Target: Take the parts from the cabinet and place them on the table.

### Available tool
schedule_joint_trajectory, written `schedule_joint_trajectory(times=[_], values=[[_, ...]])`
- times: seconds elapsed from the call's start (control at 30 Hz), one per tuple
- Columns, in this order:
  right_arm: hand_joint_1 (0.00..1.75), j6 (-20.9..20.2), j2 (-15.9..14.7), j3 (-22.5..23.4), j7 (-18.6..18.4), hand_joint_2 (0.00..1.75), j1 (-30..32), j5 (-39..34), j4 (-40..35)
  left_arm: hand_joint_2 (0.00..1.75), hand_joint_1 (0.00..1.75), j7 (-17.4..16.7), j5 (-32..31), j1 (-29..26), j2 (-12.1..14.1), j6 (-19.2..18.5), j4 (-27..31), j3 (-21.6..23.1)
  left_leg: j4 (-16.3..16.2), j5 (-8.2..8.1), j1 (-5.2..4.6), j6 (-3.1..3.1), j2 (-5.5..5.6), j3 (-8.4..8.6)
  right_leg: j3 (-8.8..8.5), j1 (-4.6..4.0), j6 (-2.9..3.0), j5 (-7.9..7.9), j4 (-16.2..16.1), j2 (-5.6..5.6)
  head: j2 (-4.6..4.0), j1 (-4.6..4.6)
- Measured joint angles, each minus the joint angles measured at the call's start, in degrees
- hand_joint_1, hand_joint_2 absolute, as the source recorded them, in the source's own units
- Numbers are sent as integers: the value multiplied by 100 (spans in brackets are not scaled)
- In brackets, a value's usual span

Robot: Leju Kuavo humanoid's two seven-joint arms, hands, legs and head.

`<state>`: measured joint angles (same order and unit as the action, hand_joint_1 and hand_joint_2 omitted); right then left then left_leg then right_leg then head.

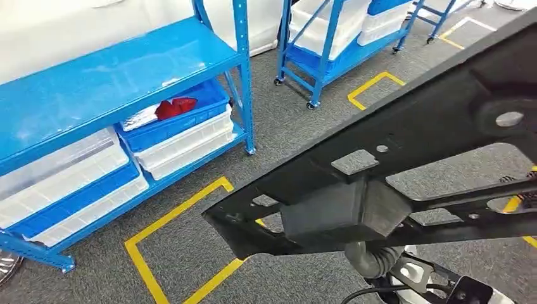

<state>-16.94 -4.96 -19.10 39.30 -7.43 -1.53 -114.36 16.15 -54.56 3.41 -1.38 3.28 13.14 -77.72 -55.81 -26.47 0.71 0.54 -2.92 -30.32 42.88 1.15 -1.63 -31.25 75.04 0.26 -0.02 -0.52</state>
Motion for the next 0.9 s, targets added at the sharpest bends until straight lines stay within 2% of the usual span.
schedule_joint_trajectory(times=[0.03,0.07,0.1,0.13,0.17,0.23,0.27,0.3,0.33,0.37,0.4,0.43,0.47,0.5,0.53,0.57,0.6,0.63,0.67,0.7,0.77,0.8,0.83,0.87,0.9], values=[[175,9,2,17,0,175,13,0,0,175,0,9,-13,5,11,-22,0,0,-9,-10,0,-14,-55,3,-209,16,-8,201,-348,-23,0,-2],[175,9,22,39,0,175,14,-9,0,175,0,17,-45,10,22,-35,0,2,-26,-26,2,-36,-107,8,-503,22,-1,426,-882,-84,2,0],[175,6,46,59,0,175,11,-22,-2,175,0,17,-61,17,24,-35,0,2,-56,-50,-1,-71,-162,17,-879,14,20,632,-1533,-289,2,-4],[175,-11,63,72,0,175,8,-35,0,175,0,17,-79,17,63,-33,2,2,-71,-74,-39,-108,-195,21,-946,-45,102,507,-1667,-506,2,6],[175,-42,89,94,0,175,2,-35,0,175,0,22,-96,14,68,-30,2,2,-85,-92,-47,-146,-234,21,-926,-44,137,555,-1691,-445,0,11],[175,-28,133,144,0,175,-1,0,0,175,0,15,-129,22,85,-26,2,11,-69,-89,-46,-216,-335,46,-883,-77,192,555,-1668,-322,2,15],[175,13,142,173,0,175,2,41,-6,175,0,7,-148,34,94,-22,2,15,-60,-96,-44,-252,-404,71,-881,-70,239,575,-1700,-252,0,11],[175,74,149,186,0,175,27,81,-26,175,0,-20,-164,43,109,-17,2,22,-103,-157,-5,-301,-257,56,-908,-19,284,607,-1739,-199,2,20],[175,117,159,201,0,175,28,104,-63,175,0,-41,-188,44,127,-17,2,24,-305,-339,1,-309,-4,-18,-902,-26,316,618,-1744,-141,2,26],[175,149,186,201,0,175,29,111,-72,175,0,-68,-188,33,157,-13,2,24,-663,-561,14,-310,124,-171,-891,-35,349,629,-1744,-99,2,33],[175,166,205,201,0,175,47,116,-79,175,0,-98,-183,8,184,-4,2,24,-1239,-839,10,-315,213,-429,-882,-51,368,634,-1743,-16,2,41],[175,168,214,201,0,175,58,116,-79,175,0,-105,-179,-7,212,5,2,24,-1685,-994,7,-322,246,-638,-872,-66,380,638,-1740,61,2,37],[175,170,221,203,0,175,73,116,-79,175,0,-107,-155,-21,225,13,2,22,-1942,-1027,7,-320,249,-769,-870,-80,384,640,-1738,139,2,42],[175,173,223,201,0,175,73,116,-76,175,0,-107,-124,-21,238,15,2,22,-1901,-915,7,-305,252,-768,-876,-87,384,641,-1736,219,0,37],[175,187,223,201,0,175,68,116,-74,175,0,-103,-112,-11,240,9,2,22,-1583,-685,7,-286,257,-635,-884,-92,384,642,-1733,294,0,42],[175,205,230,201,0,175,62,136,-72,175,0,-90,-111,-2,243,-24,2,22,-1073,-390,7,-263,295,-412,-896,-96,379,644,-1722,374,2,39],[175,258,240,201,0,175,51,166,-72,175,0,-77,-118,-1,245,-46,2,22,-511,-108,7,-228,460,-168,-902,-96,374,642,-1711,438,0,39],[175,314,251,197,0,175,38,177,-68,175,0,-64,-139,3,262,-63,2,24,-214,-85,13,-189,746,-56,-885,-85,362,648,-1707,479,0,31],[175,380,254,188,0,175,12,190,-57,175,0,-59,-170,1,256,-85,0,24,-100,-101,17,-182,754,-25,-840,-100,311,660,-1678,571,2,33],[175,411,254,183,0,175,11,194,-55,175,0,-61,-190,1,258,-92,0,24,-132,-98,-10,-175,710,-44,-808,-71,266,687,-1684,620,2,39],[175,442,254,181,0,175,21,173,-48,175,0,-59,-197,26,258,-109,0,24,-111,-80,-36,-116,603,-28,-792,-40,180,726,-1728,743,0,39],[175,452,251,179,0,175,18,151,-50,175,0,-66,-197,50,251,-109,0,24,-6,-11,37,-55,529,10,-784,-65,163,713,-1691,675,2,26],[175,457,249,177,0,175,10,138,-52,175,0,-61,-199,70,238,-105,0,24,29,4,14,-22,446,30,-726,-93,156,602,-1560,322,0,26],[175,461,249,168,0,175,-2,138,-50,175,0,-53,-203,62,234,-105,0,24,29,5,8,5,386,28,-579,-93,139,397,-1265,151,2,22],[175,472,249,164,0,175,3,135,-55,175,0,-55,-212,49,219,-100,0,26,29,1,-5,9,295,26,-327,-77,114,121,-732,69,0,22]])
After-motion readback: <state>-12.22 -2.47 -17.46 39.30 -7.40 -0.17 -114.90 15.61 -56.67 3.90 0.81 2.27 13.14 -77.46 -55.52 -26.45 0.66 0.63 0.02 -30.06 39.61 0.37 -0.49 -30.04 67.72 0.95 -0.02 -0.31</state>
